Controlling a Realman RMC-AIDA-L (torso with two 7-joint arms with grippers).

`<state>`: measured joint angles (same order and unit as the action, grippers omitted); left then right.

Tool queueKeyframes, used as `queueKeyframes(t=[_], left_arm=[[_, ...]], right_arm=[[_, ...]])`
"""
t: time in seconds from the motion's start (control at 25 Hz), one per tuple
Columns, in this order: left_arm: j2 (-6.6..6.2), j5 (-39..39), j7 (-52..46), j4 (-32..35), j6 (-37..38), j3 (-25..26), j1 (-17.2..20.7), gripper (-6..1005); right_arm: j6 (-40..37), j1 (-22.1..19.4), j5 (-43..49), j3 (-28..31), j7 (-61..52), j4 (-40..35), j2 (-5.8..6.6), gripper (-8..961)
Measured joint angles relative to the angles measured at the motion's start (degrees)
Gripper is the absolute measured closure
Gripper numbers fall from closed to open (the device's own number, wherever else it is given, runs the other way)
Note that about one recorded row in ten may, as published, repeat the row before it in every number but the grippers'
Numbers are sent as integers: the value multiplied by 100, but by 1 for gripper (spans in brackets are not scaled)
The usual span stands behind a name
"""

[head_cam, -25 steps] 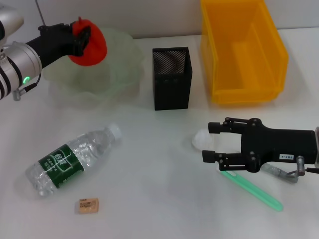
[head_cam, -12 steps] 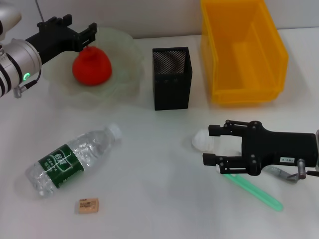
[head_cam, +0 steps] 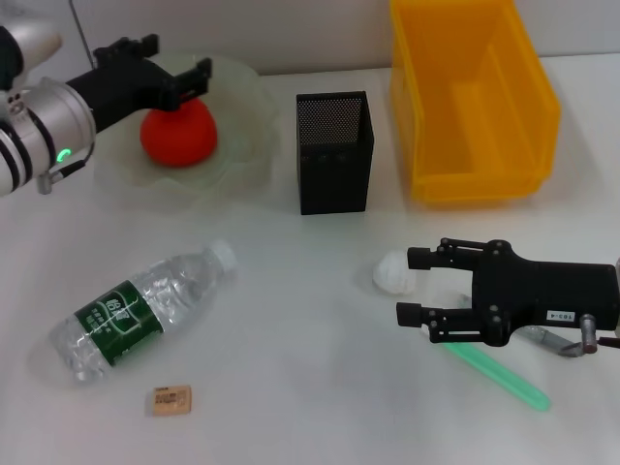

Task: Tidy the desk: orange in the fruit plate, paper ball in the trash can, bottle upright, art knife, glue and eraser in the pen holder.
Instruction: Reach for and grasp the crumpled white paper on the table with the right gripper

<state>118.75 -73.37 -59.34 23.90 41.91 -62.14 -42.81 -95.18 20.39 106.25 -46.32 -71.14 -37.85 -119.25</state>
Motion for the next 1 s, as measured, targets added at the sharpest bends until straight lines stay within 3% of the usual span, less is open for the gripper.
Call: queueKeyframes(t=[0.24, 0.28, 0.4, 0.48, 0.56, 0.64, 1.0], left_arm=[[-32, -6, -379, 696, 993, -406, 373, 201], [-47, -11, -632, 1056, 1375, -452, 563, 202], [-47, -11, -632, 1056, 1375, -452, 563, 202], [-62, -91, -1054, 1696, 1938, -466, 918, 202], [-62, -91, -1054, 1696, 1938, -466, 918, 202], [-92, -311, -1374, 2362, 2696, -465, 1296, 203], [-131, -1028, -1652, 2940, 3624, -427, 1557, 204]], right_arm=[[-2, -3, 14, 38, 60, 5, 6, 177], [-1, -6, 21, 42, 64, 6, 7, 177], [12, -7, 25, 44, 68, 5, 8, 177], [28, -10, 27, 48, 69, 6, 8, 177], [43, -15, 29, 53, 73, 6, 7, 177], [46, -16, 30, 53, 84, 6, 5, 177], [62, -18, 16, 62, 142, 14, -2, 178]])
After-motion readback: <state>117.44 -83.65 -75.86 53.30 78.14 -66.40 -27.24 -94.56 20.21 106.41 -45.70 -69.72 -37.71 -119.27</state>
